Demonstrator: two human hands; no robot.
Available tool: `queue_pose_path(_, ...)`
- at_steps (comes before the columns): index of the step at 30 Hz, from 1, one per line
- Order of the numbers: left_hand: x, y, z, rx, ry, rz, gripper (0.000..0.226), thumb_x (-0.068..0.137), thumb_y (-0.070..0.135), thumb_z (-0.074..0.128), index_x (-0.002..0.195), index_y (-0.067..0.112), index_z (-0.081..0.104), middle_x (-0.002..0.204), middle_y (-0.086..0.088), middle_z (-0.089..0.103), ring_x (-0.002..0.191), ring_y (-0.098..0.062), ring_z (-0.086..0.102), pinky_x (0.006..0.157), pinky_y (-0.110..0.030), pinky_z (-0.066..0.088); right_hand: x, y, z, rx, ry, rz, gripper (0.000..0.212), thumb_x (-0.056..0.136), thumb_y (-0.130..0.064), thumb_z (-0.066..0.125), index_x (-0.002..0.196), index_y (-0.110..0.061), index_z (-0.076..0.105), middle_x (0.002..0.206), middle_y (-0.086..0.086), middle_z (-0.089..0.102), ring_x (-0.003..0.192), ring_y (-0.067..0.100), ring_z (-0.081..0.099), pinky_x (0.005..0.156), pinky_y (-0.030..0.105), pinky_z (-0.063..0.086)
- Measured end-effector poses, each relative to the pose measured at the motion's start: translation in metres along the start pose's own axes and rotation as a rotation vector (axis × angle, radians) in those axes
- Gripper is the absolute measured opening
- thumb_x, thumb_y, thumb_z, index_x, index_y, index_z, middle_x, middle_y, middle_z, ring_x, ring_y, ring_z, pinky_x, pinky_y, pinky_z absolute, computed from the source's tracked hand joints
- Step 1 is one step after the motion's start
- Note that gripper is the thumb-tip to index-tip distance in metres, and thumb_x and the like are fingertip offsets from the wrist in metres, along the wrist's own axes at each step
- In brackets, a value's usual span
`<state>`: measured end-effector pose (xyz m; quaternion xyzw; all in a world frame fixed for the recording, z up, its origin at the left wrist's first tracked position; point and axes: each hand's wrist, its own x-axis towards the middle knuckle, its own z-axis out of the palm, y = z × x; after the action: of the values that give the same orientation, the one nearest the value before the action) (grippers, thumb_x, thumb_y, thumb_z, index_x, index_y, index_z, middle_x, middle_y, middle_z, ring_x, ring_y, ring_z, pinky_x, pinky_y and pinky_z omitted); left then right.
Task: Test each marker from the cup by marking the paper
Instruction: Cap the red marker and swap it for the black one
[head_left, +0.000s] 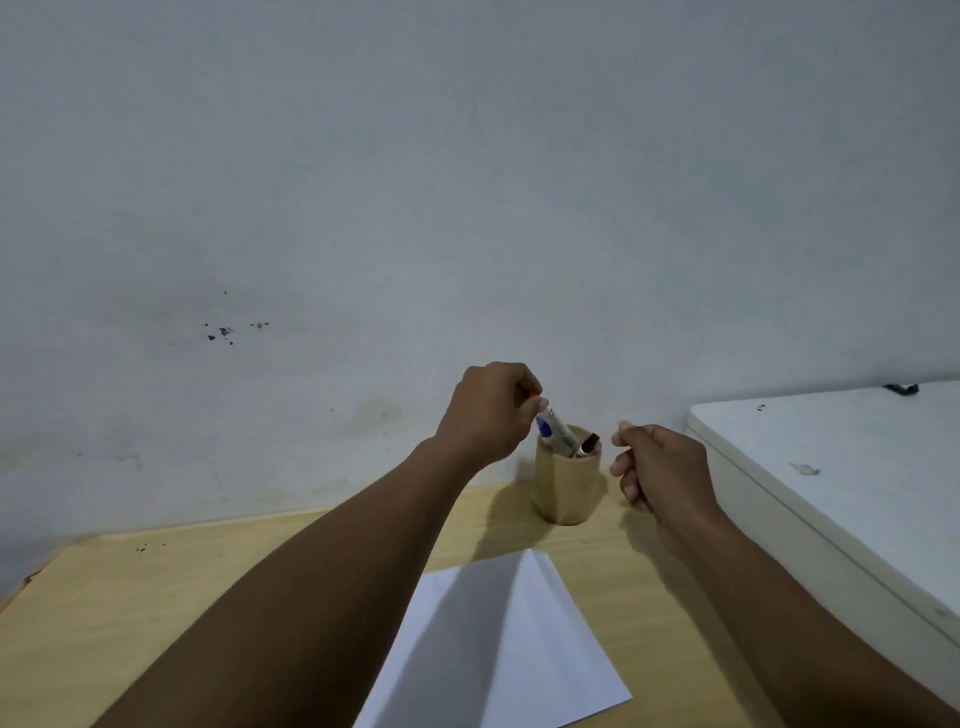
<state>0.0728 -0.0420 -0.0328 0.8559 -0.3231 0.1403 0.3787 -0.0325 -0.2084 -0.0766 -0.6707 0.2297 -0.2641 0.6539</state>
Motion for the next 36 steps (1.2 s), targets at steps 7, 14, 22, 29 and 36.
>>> queue_pose_path(7, 0.011, 0.017, 0.038, 0.371, -0.239, 0.082, 0.046, 0.090, 0.034, 0.062, 0.135, 0.024, 0.063, 0.133, -0.008, 0.060, 0.128, -0.030, 0.048, 0.099, -0.044, 0.049, 0.012, 0.013, -0.026, -0.064, -0.011, 0.042, 0.024, 0.098, -0.024, 0.061, 0.091, -0.003, 0.071, 0.064, 0.009, 0.065, 0.040, 0.017, 0.047, 0.040, 0.023, 0.032)
queue_pose_path(14, 0.012, 0.033, 0.052, 0.543, -0.320, 0.237, 0.035, 0.091, 0.040, 0.061, 0.124, 0.034, 0.071, 0.135, -0.001, 0.056, 0.126, -0.029, 0.041, 0.100, -0.042, 0.034, 0.015, 0.023, -0.029, 0.016, -0.020, 0.116, 0.017, 0.098, -0.019, 0.059, 0.091, -0.007, 0.070, 0.066, 0.008, 0.064, 0.039, 0.013, 0.047, 0.036, 0.021, 0.030)
queue_pose_path(22, 0.026, 0.042, 0.041, 0.372, -0.125, 0.199, 0.022, 0.095, 0.039, 0.061, 0.106, 0.028, 0.077, 0.106, 0.007, 0.077, 0.108, -0.019, 0.065, 0.098, -0.042, 0.038, 0.009, 0.021, -0.027, 0.091, -0.029, 0.209, 0.024, 0.096, -0.020, 0.062, 0.104, 0.001, 0.071, 0.067, 0.007, 0.062, 0.041, 0.012, 0.046, 0.036, 0.020, 0.027)
queue_pose_path(29, 0.026, 0.052, -0.025, -0.181, 0.062, 0.002, 0.017, 0.091, 0.028, 0.072, 0.098, 0.015, 0.081, 0.092, 0.004, 0.080, 0.086, -0.009, 0.072, 0.082, -0.026, 0.057, -0.016, -0.016, 0.026, 0.342, -0.418, 0.369, 0.070, 0.083, -0.073, 0.059, 0.103, -0.008, 0.074, 0.074, 0.006, 0.069, 0.047, 0.012, 0.052, 0.039, 0.022, 0.030)
queue_pose_path(36, -0.032, 0.003, -0.080, -0.460, 0.051, -0.219, 0.020, 0.089, 0.033, 0.075, 0.092, 0.014, 0.080, 0.090, -0.006, 0.080, 0.078, -0.013, 0.067, 0.072, -0.024, 0.053, -0.044, -0.039, 0.101, 0.724, -0.379, 0.379, 0.045, 0.089, -0.058, 0.065, 0.098, -0.014, 0.065, 0.060, 0.003, 0.059, 0.037, 0.009, 0.036, 0.035, 0.018, 0.021)
